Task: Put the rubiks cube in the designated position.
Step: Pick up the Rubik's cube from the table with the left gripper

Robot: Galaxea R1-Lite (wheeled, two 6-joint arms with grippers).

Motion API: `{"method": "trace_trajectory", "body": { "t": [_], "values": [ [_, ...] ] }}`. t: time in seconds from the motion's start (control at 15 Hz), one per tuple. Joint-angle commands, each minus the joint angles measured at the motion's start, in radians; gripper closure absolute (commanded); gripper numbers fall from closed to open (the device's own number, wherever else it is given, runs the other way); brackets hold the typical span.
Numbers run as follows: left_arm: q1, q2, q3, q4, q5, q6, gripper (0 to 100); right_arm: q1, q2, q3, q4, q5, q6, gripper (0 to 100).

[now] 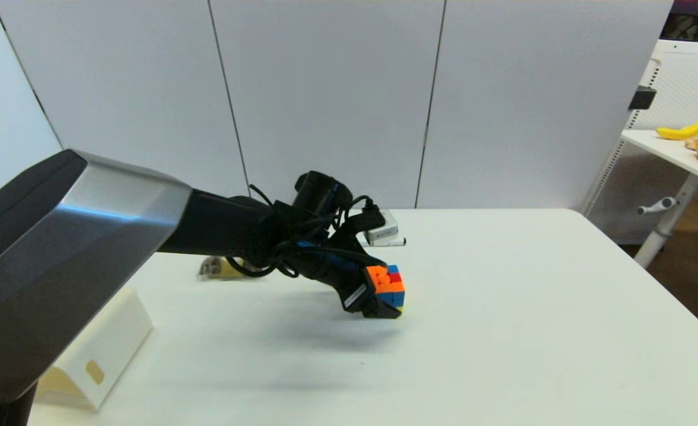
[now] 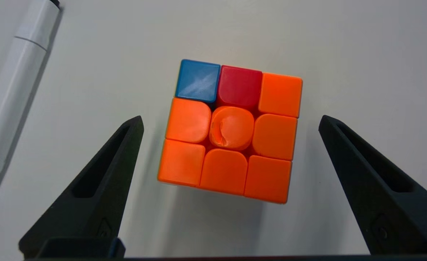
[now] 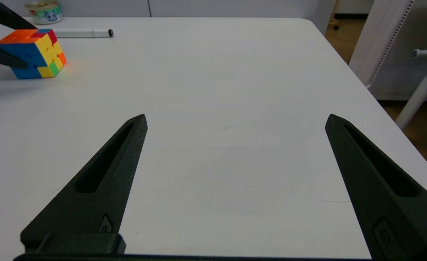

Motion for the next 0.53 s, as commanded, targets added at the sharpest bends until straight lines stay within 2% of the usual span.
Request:
{"method": "trace_trajectory", "body": {
  "t": [0.07, 0.53],
  "values": [
    [0.001, 0.007, 0.0, 0.004, -0.003, -0.001, 100, 0.0, 0.001, 0.001, 0.0, 0.0, -0.001, 0],
    [0.001, -0.06, -0.042, 0.036, -0.004, -0.041, 100, 0.0, 0.001, 0.001, 0.0, 0.0, -0.001, 0]
  ]
}}
